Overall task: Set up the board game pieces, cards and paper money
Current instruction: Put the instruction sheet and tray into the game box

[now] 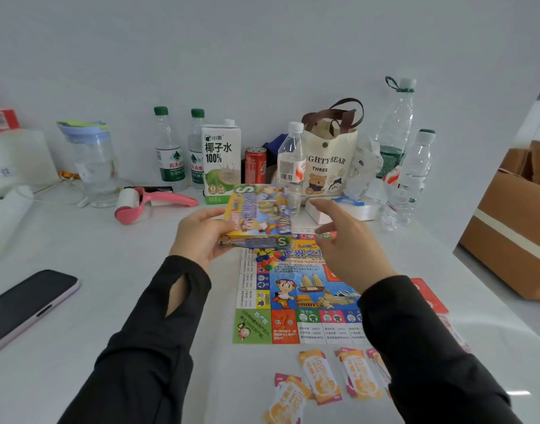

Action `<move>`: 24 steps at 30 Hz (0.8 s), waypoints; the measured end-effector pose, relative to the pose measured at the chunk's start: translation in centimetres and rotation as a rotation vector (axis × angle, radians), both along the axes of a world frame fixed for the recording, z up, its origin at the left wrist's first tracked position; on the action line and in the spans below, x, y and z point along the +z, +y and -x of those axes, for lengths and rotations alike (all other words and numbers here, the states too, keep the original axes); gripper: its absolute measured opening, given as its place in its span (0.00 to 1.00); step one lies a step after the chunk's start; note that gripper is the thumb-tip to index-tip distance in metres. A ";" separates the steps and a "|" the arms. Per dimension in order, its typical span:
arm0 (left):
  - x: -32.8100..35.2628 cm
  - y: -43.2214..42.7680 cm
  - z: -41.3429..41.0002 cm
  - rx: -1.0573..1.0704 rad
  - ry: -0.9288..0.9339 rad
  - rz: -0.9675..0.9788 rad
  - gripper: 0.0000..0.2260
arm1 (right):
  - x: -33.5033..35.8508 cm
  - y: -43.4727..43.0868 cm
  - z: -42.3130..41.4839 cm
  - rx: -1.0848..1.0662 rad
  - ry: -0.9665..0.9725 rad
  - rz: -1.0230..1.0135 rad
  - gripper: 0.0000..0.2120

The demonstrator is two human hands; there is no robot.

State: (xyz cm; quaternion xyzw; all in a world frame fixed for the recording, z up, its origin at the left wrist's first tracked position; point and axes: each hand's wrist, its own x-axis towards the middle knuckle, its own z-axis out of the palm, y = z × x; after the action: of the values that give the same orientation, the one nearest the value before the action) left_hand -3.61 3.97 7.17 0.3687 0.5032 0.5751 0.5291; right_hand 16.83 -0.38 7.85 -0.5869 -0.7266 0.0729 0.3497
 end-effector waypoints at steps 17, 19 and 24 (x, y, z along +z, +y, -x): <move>-5.4 1.0 2.9 0.397 1.234 -0.029 0.16 | -2.4 0.2 1.1 0.072 -0.490 0.608 0.30; -5.9 1.1 1.7 0.233 1.439 -0.100 0.19 | -2.5 0.0 1.2 0.090 -0.538 0.640 0.33; -7.3 1.3 0.5 -0.036 1.706 -0.009 0.29 | -2.6 -0.1 1.5 0.087 -0.565 0.662 0.34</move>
State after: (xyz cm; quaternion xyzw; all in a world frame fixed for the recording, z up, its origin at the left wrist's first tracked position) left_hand -4.13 5.31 -0.15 0.6858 0.7213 0.0938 -0.0234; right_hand 15.36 -0.47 5.23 -0.6331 -0.7552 0.1531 -0.0730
